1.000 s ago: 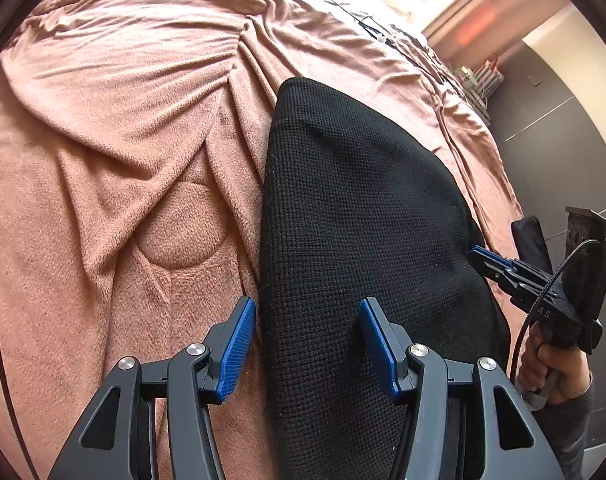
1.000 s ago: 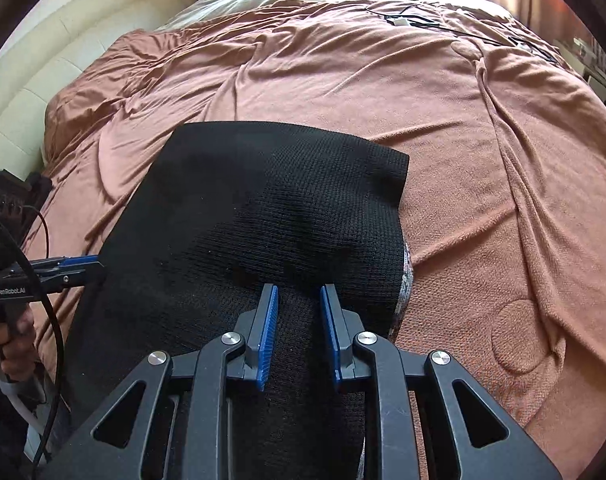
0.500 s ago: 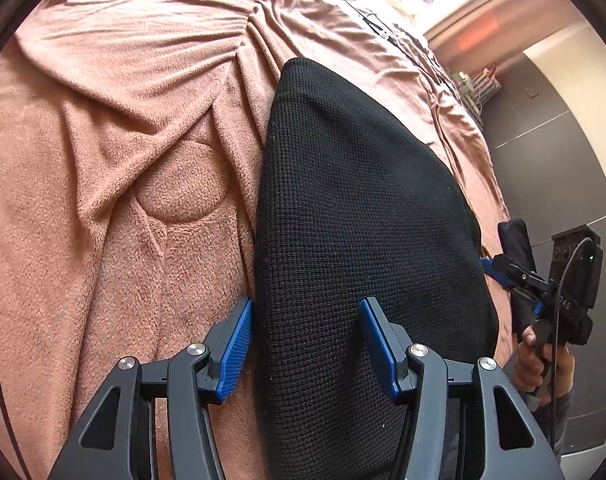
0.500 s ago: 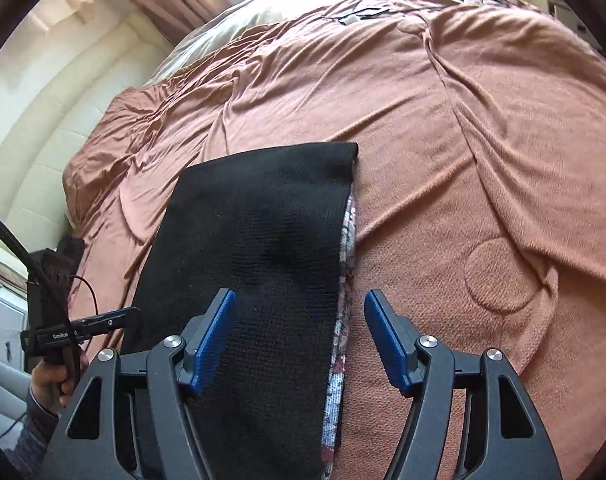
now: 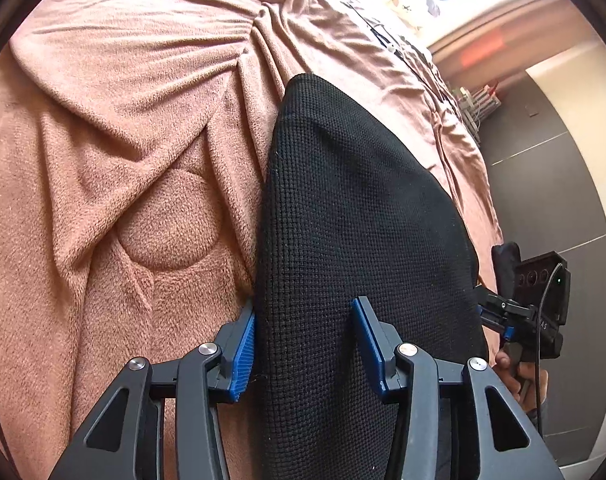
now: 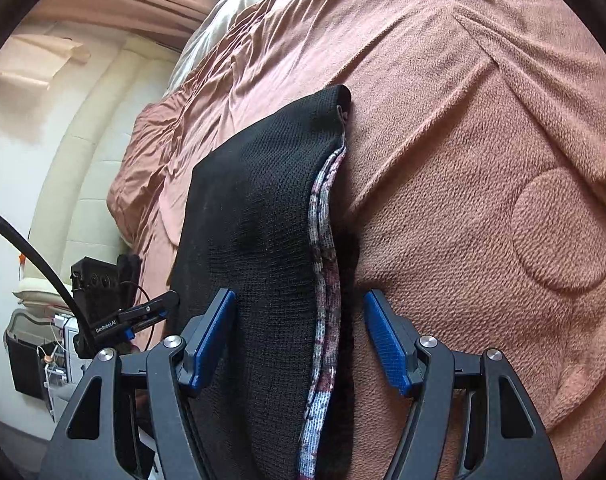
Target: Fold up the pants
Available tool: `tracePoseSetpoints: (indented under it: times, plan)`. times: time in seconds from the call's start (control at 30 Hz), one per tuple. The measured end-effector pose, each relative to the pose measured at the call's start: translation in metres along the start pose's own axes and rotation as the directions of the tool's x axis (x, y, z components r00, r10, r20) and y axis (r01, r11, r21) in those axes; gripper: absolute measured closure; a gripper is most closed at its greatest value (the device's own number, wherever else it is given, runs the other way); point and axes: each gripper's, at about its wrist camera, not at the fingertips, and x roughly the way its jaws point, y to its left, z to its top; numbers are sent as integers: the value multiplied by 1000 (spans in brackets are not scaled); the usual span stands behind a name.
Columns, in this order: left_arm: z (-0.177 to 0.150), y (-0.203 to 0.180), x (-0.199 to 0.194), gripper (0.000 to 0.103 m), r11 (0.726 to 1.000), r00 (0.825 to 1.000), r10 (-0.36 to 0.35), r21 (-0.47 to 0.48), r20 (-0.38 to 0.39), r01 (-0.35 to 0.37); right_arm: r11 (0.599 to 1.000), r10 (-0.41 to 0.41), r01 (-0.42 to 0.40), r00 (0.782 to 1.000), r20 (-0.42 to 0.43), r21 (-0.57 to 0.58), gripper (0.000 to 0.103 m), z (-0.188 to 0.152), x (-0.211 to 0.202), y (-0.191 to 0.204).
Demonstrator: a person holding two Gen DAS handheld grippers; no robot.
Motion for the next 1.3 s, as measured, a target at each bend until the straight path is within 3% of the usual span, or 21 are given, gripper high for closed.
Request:
tracePoseSetpoints:
  times: [0.1,0.23,0.33,0.4,0.43,0.5,0.57,0.73,0.8,0.83,0.97,1.0,1.3]
  plan:
    - [4,-1,0,84,1000,1000,-7,4,10,7,1000,-25,25,1000,11,-17,38,4,-3,1]
    - [5,-5,-5,88,1000,999,-6,30,42,4,1000,9,-9,1000,-1,-8,26,2,3,5]
    - [3,-4,-12,89,999,998,0,39,60,-3,997,74,-73,997,-24,17,26,0,9,5]
    - [5,-1,-18,89,1000,997,-5,31,75,3,998,69,-68,997,-28,12,26,2,12,3]
    - [6,1,-22,89,1000,997,-7,27,81,5,997,72,-72,997,-28,10,27,2,12,4]
    - [8,5,-27,89,1000,996,11,25,90,-14,993,113,-112,993,-45,29,50,2,16,5]
    - [10,10,-30,89,1000,996,16,19,85,-18,991,134,-132,990,-53,38,61,2,19,4]
    - [11,14,-32,89,1000,997,16,16,72,-17,989,148,-147,988,-45,5,64,-1,18,12]
    - [12,13,-29,89,1000,998,15,18,61,-16,994,106,-106,993,-45,-10,64,-1,17,13]
    - [13,13,-27,88,1000,998,16,16,54,-17,997,74,-74,996,-46,-10,63,-1,16,13]
    - [17,13,-20,87,1000,999,26,14,28,-26,1000,-2,2,999,-34,-3,28,0,7,7]
    - [18,13,-19,86,1000,999,22,12,24,-23,1000,-3,3,1000,-29,3,25,0,5,5]
    - [25,20,-9,78,1000,1000,1,-15,13,-1,989,133,-127,989,-70,77,25,9,25,-17]
